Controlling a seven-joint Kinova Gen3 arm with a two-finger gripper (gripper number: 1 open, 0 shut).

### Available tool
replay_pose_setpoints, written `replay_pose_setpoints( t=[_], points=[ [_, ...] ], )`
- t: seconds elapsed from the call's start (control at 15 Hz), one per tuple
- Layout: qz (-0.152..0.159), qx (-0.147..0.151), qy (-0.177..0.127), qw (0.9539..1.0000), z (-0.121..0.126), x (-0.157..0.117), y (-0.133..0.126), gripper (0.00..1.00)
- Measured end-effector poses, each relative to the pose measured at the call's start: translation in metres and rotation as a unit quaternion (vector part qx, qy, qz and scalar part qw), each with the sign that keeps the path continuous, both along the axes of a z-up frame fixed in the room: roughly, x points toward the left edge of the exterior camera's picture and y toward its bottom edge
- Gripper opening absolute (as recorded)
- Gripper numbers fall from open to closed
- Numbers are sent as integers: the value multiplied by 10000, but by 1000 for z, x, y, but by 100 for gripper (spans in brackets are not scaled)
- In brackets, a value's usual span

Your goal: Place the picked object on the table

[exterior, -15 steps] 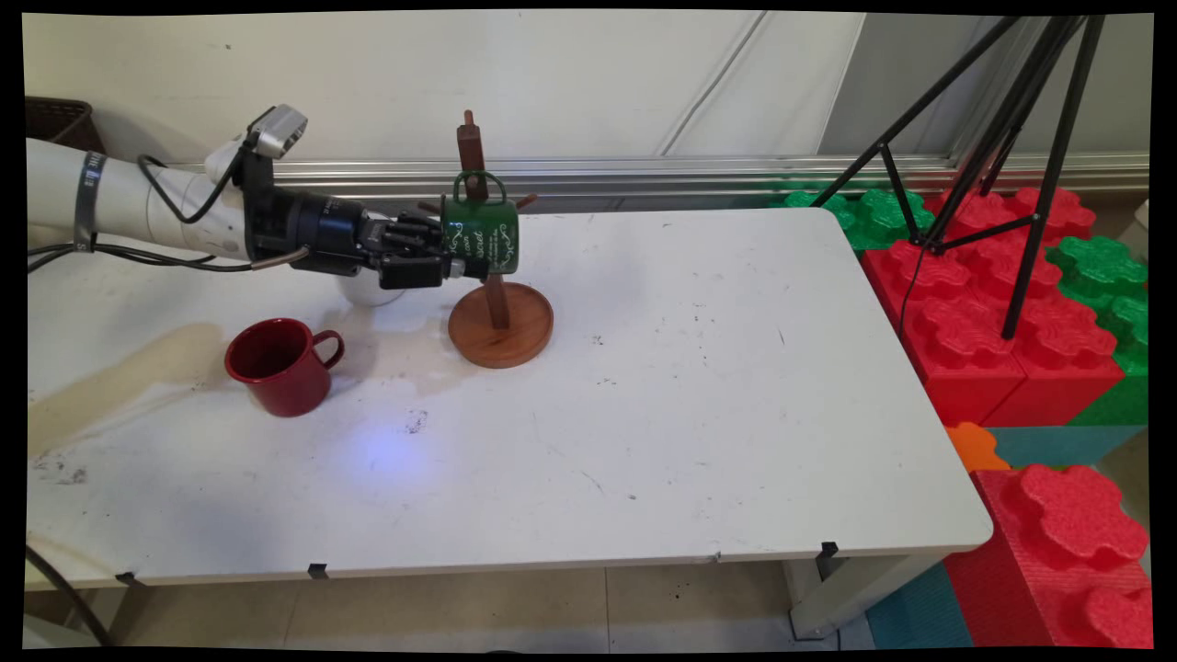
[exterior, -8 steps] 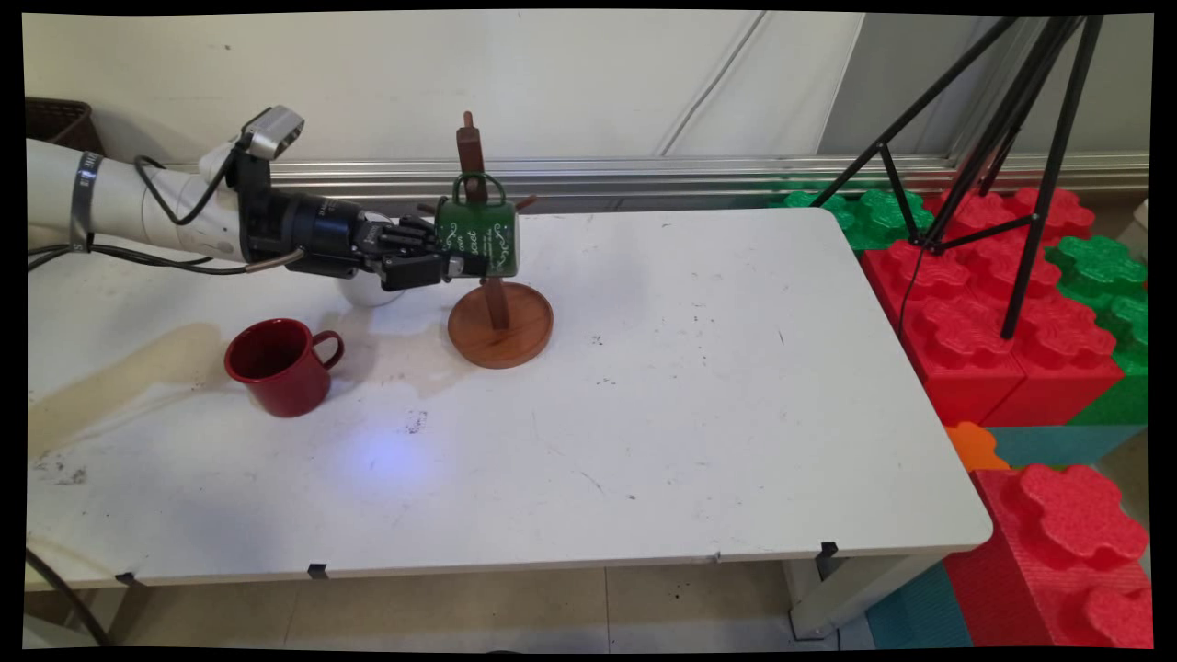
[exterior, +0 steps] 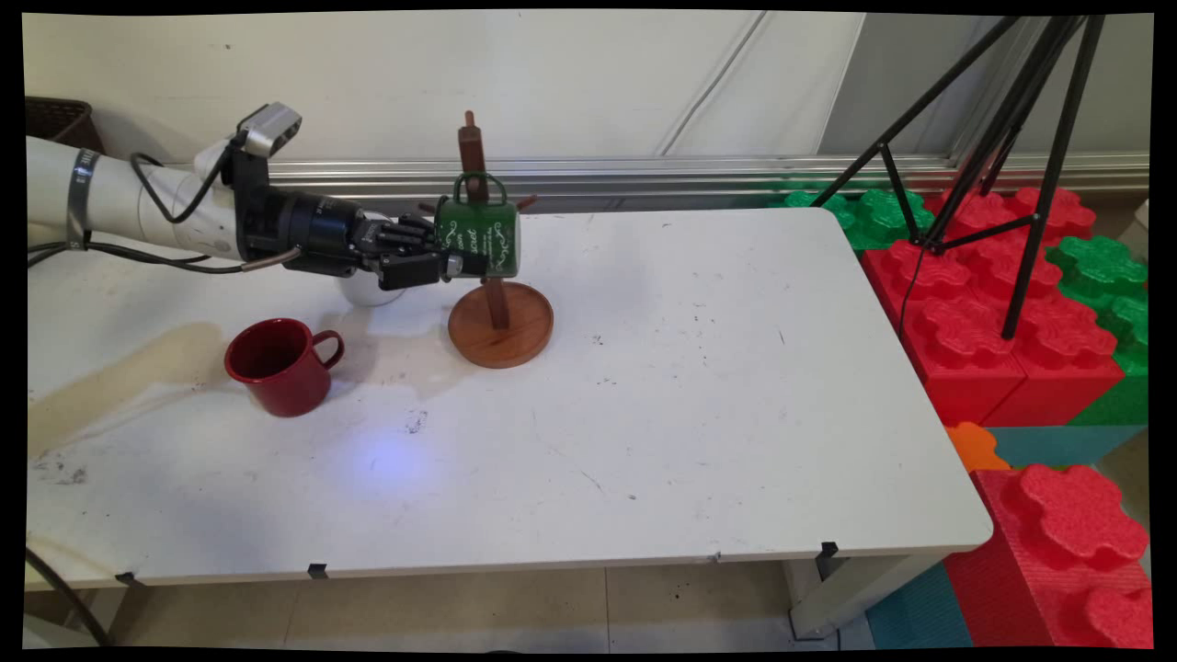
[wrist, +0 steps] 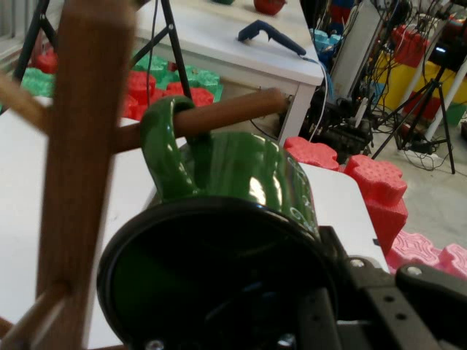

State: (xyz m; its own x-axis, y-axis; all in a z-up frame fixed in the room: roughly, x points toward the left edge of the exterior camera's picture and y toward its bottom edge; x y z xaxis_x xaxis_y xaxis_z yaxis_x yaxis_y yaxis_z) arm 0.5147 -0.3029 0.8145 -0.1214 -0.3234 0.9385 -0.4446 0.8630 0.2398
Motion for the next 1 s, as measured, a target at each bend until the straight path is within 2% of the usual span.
replay_pose_setpoints(
  t=[0.67, 1.0],
  points=[
    [-423, -355, -49, 9985, 25, -5, 22, 0],
    [-637, -469, -188, 9967, 35, 0, 40, 0]
  ],
)
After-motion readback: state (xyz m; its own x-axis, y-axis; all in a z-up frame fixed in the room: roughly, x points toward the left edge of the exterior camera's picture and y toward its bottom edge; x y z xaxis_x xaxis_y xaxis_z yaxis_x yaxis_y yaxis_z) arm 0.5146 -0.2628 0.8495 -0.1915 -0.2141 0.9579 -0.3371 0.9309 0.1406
